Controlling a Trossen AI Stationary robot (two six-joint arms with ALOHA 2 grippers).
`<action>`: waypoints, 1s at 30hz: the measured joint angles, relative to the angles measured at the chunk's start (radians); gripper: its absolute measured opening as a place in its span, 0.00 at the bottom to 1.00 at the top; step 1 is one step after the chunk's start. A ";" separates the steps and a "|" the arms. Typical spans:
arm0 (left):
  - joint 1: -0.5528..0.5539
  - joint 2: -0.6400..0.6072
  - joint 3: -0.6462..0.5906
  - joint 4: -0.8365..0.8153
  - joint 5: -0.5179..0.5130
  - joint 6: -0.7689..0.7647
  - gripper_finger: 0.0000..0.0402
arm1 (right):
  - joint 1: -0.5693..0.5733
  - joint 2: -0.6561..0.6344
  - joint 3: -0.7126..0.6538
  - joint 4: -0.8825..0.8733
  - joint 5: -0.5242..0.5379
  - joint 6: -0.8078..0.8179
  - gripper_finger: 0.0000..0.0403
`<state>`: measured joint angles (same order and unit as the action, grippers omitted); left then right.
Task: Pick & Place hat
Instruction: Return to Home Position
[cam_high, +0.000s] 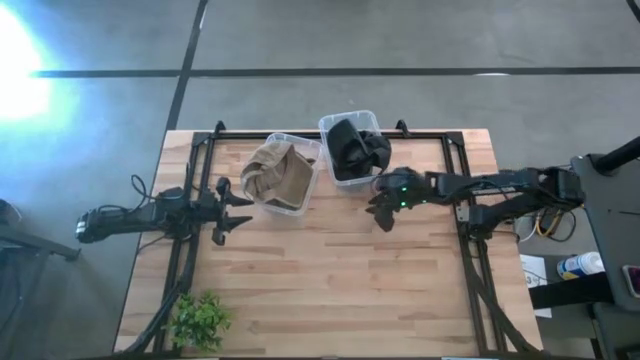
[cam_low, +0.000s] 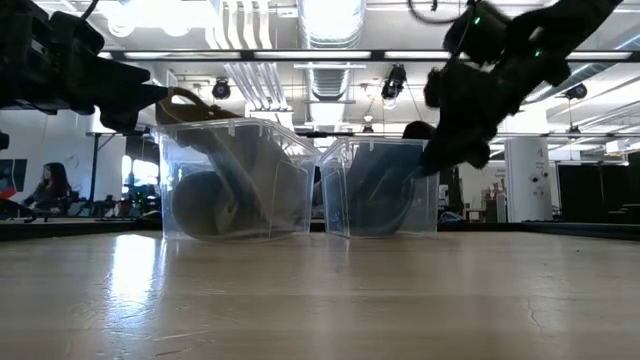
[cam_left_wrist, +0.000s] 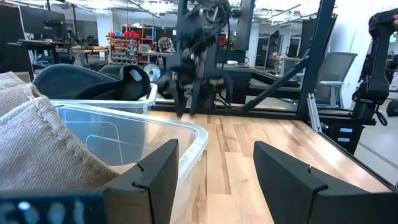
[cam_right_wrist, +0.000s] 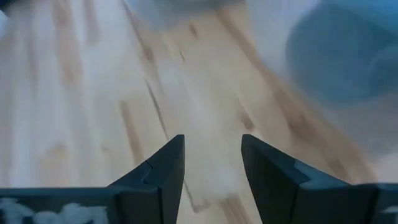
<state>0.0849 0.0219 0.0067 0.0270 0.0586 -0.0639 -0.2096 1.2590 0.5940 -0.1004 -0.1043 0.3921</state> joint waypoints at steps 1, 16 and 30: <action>0.000 0.001 0.000 0.000 0.000 0.000 0.50 | 0.000 -0.033 -0.002 0.001 0.000 0.000 0.38; 0.000 0.001 0.003 -0.001 0.000 0.000 0.50 | 0.022 -0.616 -0.039 -0.020 0.003 -0.176 0.38; 0.000 0.000 0.003 -0.001 0.000 0.000 0.50 | 0.248 -0.895 -0.257 0.148 0.202 -0.344 0.38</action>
<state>0.0845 0.0223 0.0101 0.0257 0.0583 -0.0639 0.0388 0.3642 0.3371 0.0473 0.0977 0.0478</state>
